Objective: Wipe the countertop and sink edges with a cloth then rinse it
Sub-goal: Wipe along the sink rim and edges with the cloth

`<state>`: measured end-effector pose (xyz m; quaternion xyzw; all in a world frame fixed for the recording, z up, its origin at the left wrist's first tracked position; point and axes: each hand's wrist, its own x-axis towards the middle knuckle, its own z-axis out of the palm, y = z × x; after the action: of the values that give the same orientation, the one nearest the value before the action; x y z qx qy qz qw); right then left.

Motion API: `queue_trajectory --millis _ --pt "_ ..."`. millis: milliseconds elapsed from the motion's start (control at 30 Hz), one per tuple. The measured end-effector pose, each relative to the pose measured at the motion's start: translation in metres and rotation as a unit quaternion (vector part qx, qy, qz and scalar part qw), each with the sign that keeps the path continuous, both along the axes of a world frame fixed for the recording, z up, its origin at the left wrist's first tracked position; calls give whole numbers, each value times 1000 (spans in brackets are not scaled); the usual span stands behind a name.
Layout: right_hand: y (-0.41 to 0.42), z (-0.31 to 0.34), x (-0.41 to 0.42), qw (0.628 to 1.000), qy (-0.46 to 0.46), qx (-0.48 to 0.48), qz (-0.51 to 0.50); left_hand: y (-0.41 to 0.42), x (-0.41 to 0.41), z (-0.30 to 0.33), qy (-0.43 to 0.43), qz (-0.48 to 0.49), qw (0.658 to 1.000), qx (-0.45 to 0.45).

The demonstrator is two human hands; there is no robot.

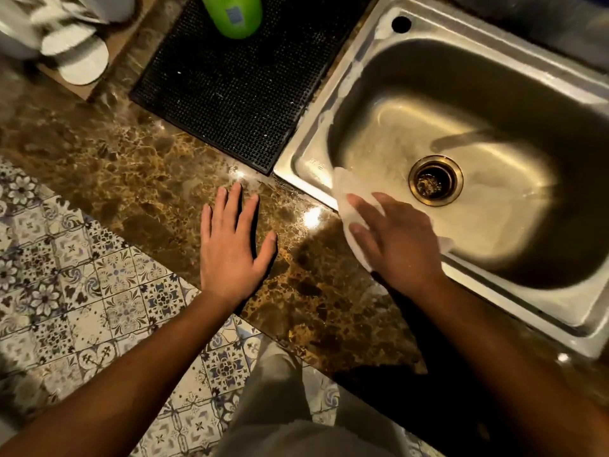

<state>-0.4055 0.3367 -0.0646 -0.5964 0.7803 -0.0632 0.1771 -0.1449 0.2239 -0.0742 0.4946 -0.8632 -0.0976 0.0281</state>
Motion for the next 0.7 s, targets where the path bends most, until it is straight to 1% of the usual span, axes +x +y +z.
queue_trajectory --millis 100,233,367,467,533,600,700 --pt "28 6 -11 999 4 25 -35 -1 4 -1 15 -4 1000 10" --pt "28 9 -1 997 26 37 -58 -4 8 -3 38 -21 998 39" --pt "-5 9 21 997 42 26 -62 -7 9 1 65 -25 996 50" --pt "-38 7 40 997 52 13 -49 -8 15 3 83 -65 994 33" --pt "-59 4 54 997 67 7 -46 -18 25 6 74 -96 992 39" --pt "-75 1 66 994 85 1 -65 -34 36 9 58 -125 989 43" --pt "-90 -1 78 989 97 -3 -108 -56 47 12 91 -102 988 78"
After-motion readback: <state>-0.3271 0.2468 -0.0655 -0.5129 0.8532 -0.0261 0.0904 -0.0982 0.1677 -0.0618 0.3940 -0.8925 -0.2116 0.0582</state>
